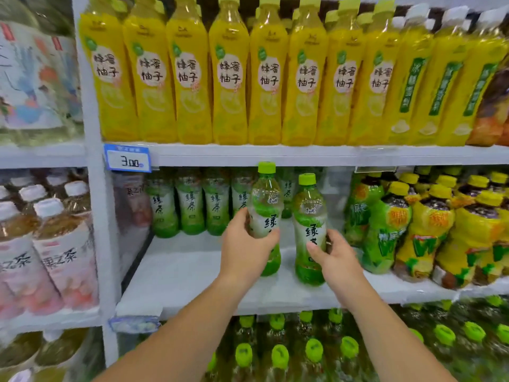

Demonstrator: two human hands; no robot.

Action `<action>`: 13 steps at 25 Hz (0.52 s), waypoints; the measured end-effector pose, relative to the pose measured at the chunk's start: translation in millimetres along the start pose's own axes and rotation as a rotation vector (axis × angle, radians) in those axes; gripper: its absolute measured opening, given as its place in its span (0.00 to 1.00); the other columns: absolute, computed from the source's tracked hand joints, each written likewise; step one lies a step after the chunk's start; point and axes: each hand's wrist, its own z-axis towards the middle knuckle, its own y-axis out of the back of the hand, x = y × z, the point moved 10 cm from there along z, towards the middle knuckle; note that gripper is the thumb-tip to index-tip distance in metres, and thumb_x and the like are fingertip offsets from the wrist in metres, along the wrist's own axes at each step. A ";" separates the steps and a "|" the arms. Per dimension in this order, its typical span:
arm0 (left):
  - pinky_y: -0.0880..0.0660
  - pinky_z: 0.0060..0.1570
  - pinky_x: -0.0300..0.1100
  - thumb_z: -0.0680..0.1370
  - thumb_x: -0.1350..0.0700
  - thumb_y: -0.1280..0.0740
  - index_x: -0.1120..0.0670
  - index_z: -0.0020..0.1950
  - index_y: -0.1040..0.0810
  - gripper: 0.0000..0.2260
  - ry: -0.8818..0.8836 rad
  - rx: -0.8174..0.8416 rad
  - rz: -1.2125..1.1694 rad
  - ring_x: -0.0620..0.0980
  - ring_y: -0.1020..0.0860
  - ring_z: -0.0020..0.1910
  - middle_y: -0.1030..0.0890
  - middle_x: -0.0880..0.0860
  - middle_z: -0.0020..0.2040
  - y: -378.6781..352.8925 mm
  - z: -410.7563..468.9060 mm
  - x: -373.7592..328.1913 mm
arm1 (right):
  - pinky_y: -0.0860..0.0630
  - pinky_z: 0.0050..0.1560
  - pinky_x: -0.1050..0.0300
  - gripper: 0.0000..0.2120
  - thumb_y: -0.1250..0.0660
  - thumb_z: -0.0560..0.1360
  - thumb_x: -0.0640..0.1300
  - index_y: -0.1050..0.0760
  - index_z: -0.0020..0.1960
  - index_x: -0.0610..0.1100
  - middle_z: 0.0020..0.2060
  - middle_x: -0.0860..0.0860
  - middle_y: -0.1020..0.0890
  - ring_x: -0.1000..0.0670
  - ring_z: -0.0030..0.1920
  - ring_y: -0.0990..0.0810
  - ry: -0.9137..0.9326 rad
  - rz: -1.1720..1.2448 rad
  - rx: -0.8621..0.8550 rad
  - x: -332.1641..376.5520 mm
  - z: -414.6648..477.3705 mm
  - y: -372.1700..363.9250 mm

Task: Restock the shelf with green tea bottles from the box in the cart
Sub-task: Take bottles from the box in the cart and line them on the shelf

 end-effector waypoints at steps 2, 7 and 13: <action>0.23 0.38 0.31 0.71 0.51 0.24 0.33 0.48 0.24 0.15 -0.040 -0.010 -0.014 0.38 0.19 0.42 0.17 0.38 0.44 -3.8 3.1 13.1 | 0.25 0.44 0.65 0.16 0.31 0.78 0.44 0.30 0.63 0.55 0.53 0.61 0.19 0.64 0.49 0.21 0.046 0.031 -0.009 -12.3 8.7 -5.2; 0.27 0.39 0.23 0.72 0.52 0.24 0.23 0.50 0.27 0.23 -0.135 -0.025 0.020 0.31 0.20 0.46 0.19 0.30 0.48 -13.9 7.0 38.6 | 0.22 0.58 0.52 0.15 0.34 0.80 0.46 0.30 0.64 0.60 0.58 0.59 0.19 0.57 0.57 0.20 0.120 0.031 0.021 -32.4 26.7 -15.4; 0.24 0.63 0.49 0.74 0.51 0.24 0.46 0.68 0.24 0.23 -0.073 0.074 0.132 0.43 0.22 0.60 0.20 0.43 0.59 -32.9 17.2 75.5 | 0.25 0.51 0.62 0.17 0.35 0.80 0.48 0.31 0.67 0.60 0.56 0.65 0.21 0.64 0.56 0.23 0.169 -0.054 0.034 -35.4 47.4 -19.1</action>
